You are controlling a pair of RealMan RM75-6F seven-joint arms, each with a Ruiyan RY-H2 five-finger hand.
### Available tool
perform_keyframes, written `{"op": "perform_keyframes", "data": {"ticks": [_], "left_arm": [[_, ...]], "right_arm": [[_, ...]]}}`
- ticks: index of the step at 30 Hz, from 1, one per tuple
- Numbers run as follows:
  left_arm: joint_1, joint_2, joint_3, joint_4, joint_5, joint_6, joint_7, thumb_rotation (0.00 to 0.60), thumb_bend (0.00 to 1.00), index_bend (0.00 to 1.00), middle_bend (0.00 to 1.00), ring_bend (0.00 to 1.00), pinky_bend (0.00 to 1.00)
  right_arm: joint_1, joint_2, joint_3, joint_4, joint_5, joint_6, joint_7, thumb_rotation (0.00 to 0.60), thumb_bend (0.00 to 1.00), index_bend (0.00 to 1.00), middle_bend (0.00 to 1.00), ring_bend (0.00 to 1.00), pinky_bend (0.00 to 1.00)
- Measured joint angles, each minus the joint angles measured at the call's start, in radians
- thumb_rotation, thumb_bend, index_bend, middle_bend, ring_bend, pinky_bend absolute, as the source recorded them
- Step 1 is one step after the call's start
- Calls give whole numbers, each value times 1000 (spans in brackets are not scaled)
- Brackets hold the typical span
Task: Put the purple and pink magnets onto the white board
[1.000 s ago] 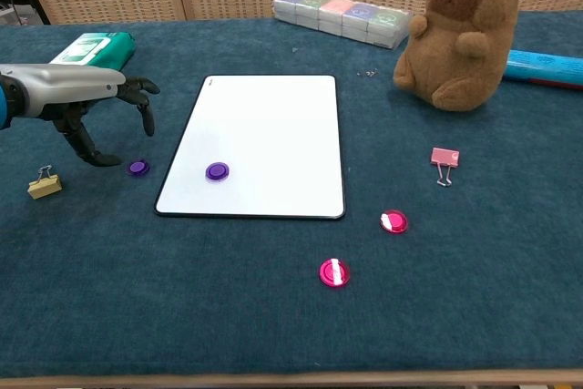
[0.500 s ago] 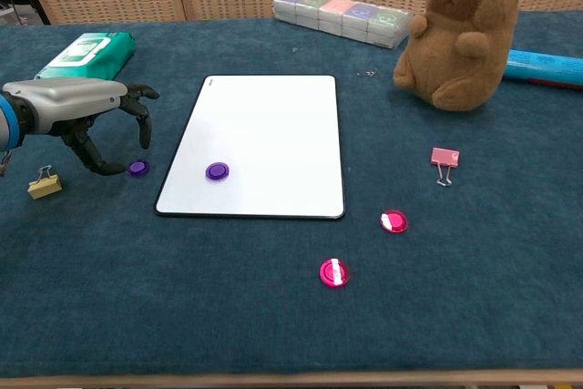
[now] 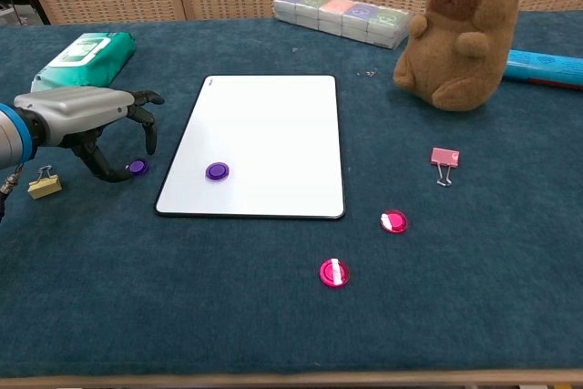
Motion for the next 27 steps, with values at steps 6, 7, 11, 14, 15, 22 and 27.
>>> {"op": "perform_keyframes", "data": {"ticks": [6, 7, 11, 14, 15, 22, 27], "left_arm": [[5, -10, -8, 7, -1, -9, 17, 600, 302, 444, 0, 0, 0], [6, -11, -9, 8, -1, -10, 19, 600, 302, 445, 0, 0, 0], [11, -17, -12, 14, -4, -16, 27, 600, 302, 449, 0, 0, 0], [16, -19, -17, 18, -5, -19, 31, 600, 302, 450, 0, 0, 0], [17, -19, -18, 19, -3, -19, 32, 600, 302, 450, 0, 0, 0], [25, -21, -28, 24, 6, -17, 36, 600, 303, 450, 0, 0, 0], [31, -24, -32, 27, 19, -13, 41, 600, 305, 455, 0, 0, 0]], "right_arm": [[-1, 2, 1, 0, 1, 1, 3, 600, 0, 0, 0, 0, 0], [-1, 2, 1, 0, 1, 1, 4, 600, 0, 0, 0, 0, 0], [-1, 3, 2, 0, 3, 0, 10, 600, 0, 0, 0, 0, 0], [0, 4, 2, 0, 3, -2, 13, 600, 0, 0, 0, 0, 0], [0, 4, 2, 0, 3, -2, 14, 600, 0, 0, 0, 0, 0], [0, 5, 2, 1, 4, -3, 18, 600, 0, 0, 0, 0, 0], [1, 5, 1, 1, 5, -7, 19, 600, 0, 0, 0, 0, 0]]}}
